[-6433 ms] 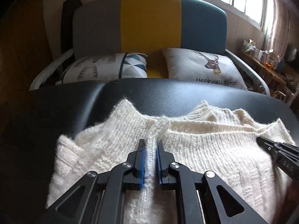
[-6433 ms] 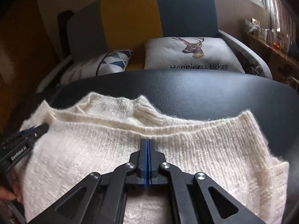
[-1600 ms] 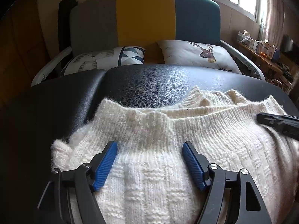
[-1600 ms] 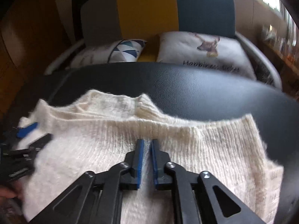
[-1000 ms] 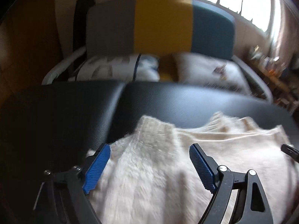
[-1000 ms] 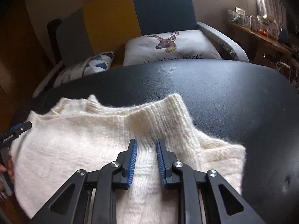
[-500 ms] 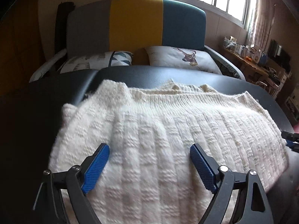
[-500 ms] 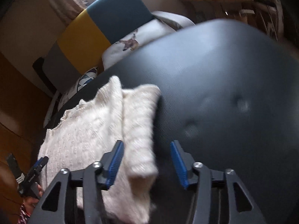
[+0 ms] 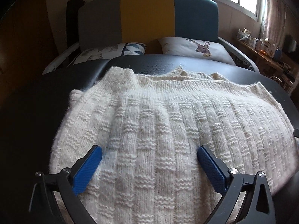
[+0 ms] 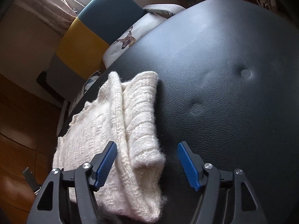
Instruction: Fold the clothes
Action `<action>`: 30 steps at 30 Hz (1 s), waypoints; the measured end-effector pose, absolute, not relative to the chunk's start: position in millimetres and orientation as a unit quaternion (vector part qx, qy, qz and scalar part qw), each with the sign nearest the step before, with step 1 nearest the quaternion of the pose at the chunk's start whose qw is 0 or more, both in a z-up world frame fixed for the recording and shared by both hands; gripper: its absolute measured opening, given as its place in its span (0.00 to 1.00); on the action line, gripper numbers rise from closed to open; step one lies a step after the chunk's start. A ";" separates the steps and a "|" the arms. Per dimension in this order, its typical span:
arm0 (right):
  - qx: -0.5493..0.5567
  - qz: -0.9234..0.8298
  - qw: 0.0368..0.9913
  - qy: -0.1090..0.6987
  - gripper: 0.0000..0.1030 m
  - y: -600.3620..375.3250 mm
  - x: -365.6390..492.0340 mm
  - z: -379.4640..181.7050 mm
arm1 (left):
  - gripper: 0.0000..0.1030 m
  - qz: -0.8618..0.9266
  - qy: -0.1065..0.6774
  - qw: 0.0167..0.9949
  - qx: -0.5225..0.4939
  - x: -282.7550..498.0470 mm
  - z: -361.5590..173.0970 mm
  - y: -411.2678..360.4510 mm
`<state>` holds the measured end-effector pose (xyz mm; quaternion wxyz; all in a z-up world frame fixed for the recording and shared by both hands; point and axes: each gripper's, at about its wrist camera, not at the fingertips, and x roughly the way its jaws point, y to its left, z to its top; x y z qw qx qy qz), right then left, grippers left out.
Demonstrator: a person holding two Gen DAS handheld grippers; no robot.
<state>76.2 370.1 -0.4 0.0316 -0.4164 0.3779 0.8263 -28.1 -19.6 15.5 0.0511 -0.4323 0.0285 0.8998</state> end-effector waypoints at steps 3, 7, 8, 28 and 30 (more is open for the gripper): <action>-0.416 0.825 0.030 0.381 0.69 371.1 74.0 -1.2 | 1.00 0.898 0.026 0.047 -0.437 -31.2 15.4 -19.2; -0.417 0.825 0.021 0.382 0.70 367.0 68.7 -2.5 | 1.00 0.897 0.027 0.046 -0.440 -35.0 14.3 -19.9; -0.417 0.825 0.019 0.382 0.71 365.8 67.3 -2.8 | 1.00 0.896 0.027 0.045 -0.440 -35.6 14.0 -20.1; -0.408 0.842 -0.003 0.352 0.76 341.9 47.9 -1.7 | 1.00 0.896 0.027 0.044 -0.442 -37.8 11.8 -20.8; -0.413 0.845 -0.003 0.338 0.76 339.0 46.2 -1.2 | 1.00 0.896 0.027 0.044 -0.441 -37.8 11.7 -21.1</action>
